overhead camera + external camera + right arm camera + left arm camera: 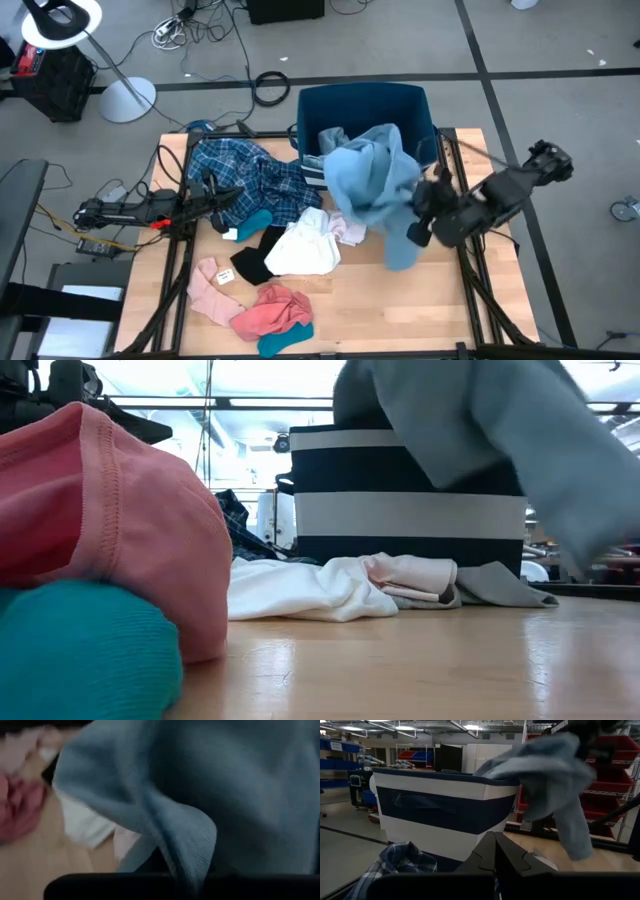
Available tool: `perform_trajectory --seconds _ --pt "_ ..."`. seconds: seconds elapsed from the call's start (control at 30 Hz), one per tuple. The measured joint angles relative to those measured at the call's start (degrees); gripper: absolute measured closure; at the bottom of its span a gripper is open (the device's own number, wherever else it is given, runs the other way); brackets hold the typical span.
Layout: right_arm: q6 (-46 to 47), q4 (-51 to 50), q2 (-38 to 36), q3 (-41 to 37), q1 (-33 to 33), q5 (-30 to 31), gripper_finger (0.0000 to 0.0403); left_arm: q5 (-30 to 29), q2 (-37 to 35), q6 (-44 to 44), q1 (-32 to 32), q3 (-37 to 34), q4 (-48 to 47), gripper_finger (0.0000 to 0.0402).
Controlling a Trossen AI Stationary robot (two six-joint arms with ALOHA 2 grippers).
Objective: Sort clothes
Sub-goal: Put the blue pants into the blue bin
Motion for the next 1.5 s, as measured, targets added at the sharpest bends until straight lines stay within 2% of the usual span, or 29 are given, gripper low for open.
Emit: perform_trajectory --seconds 0.27,0.57,0.7,0.9,1.1,1.27,1.4,1.5 --pt "-19.9 6.2 0.0 11.9 -6.8 6.9 0.0397 0.0 0.0 0.0 0.0 0.0 0.0 0.0396" --pt "-48.0 28.9 0.0 17.6 -20.6 6.9 0.0397 0.0 0.0 0.0 0.0 0.0 0.0 0.0396" --pt "-55.8 37.5 0.0 17.6 -27.9 3.7 0.0397 0.0 0.0 0.0 0.0 0.0 0.0 0.0396" --pt "-56.5 43.5 1.6 17.6 -40.6 -4.9 0.0395 0.0 0.0 0.0 0.0 0.0 0.0 0.0396" --pt "-53.8 43.6 5.8 17.6 -51.0 -13.8 0.0394 0.0 0.0 0.0 0.0 0.0 0.0 0.0396" --pt "-49.1 41.3 10.8 17.6 -56.4 -21.6 0.0394 0.0 0.0 0.0 0.0 0.0 0.0 0.0396" --pt "-42.3 33.8 15.0 17.5 -59.0 -25.7 0.0394 0.0 0.0 0.0 0.0 0.0 0.0 0.0396" --pt "-37.5 28.8 16.7 14.6 -60.1 -28.2 0.0394 0.0 0.0 0.0 0.0 0.0 0.0 0.0396"
